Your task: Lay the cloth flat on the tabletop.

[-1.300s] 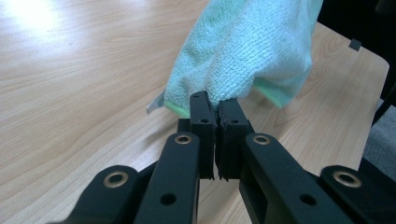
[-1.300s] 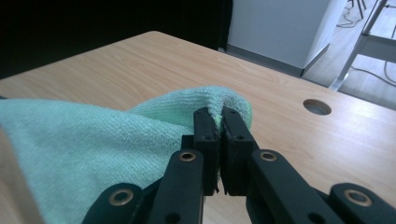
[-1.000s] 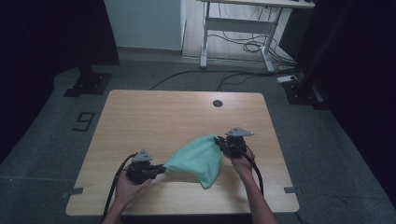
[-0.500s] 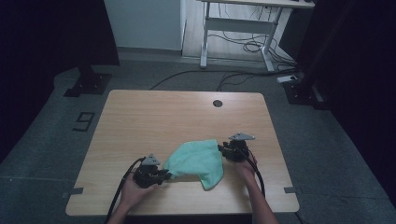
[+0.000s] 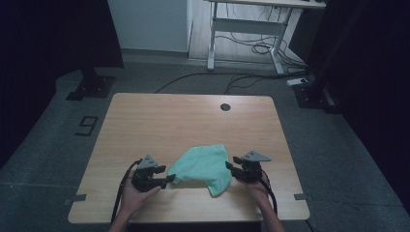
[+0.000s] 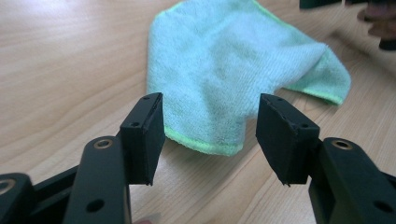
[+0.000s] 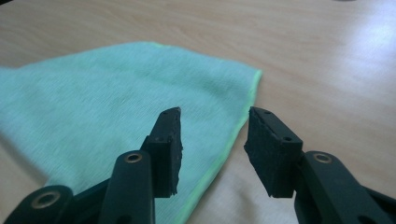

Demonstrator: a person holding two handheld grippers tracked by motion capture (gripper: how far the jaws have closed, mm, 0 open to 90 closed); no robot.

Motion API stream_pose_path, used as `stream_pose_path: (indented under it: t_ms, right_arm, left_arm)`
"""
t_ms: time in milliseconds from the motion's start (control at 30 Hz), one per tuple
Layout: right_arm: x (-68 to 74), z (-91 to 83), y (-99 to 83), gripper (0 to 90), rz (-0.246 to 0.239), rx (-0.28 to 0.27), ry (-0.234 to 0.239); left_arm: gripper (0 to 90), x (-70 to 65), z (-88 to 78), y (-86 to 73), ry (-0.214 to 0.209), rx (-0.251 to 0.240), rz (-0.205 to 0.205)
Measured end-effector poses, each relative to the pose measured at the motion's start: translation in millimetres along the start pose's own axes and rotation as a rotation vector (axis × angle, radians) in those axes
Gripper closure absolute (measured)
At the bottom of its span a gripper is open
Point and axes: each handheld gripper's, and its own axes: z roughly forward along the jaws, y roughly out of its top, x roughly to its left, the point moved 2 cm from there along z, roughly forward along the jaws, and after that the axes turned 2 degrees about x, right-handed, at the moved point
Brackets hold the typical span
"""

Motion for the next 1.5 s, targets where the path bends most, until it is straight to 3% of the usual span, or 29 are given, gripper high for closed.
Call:
stream_pose_path:
  t_ms: [100,133,233,467,700,833,967,1033,1133,1300,1500]
  right_arm:
    - [8.9,-3.3,-7.1,51.9,-0.010,0.015,0.017]
    - [11.1,-4.9,-9.0,51.5,-0.015,0.015,0.019]
    - [15.6,-11.3,-15.2,50.0,-0.040,0.016,0.007]
    - [15.5,-16.9,-23.9,47.9,-0.014,0.020,0.001]
    - [23.3,-13.1,-25.0,45.9,-0.022,0.023,0.028]
    - [25.9,-12.4,-25.1,45.4,-0.022,0.022,0.034]
    - [29.0,-11.2,-24.5,44.9,-0.025,0.020,0.036]
    - [31.7,-10.0,-24.7,44.1,-0.028,0.023,0.043]
    - [35.1,-9.4,-24.5,43.5,-0.030,0.027,0.050]
    - [41.0,-9.5,-22.5,39.1,-0.013,0.022,0.064]
    - [47.3,-9.5,-22.0,36.8,-0.021,0.034,0.080]
  left_arm:
    - [41.3,3.4,-4.3,2.5,0.007,-0.018,-0.010]
    - [41.7,6.2,-5.0,4.1,0.028,-0.019,-0.026]
    - [43.2,10.4,-5.4,4.5,0.045,-0.020,-0.039]
    - [44.5,17.2,-0.2,7.2,0.057,-0.008,-0.062]
    - [44.6,21.0,26.4,24.1,0.066,0.038,-0.039]
    - [43.4,17.9,50.3,31.6,0.063,0.074,-0.013]
    - [41.1,16.1,68.7,30.3,0.056,0.118,0.023]
    - [40.1,15.0,77.3,27.7,0.075,0.150,0.050]
    - [41.1,15.3,83.0,25.1,0.072,0.162,0.053]
    - [49.8,15.5,84.6,24.4,0.081,0.148,0.052]
    - [67.2,11.6,84.0,22.3,0.080,0.130,0.069]
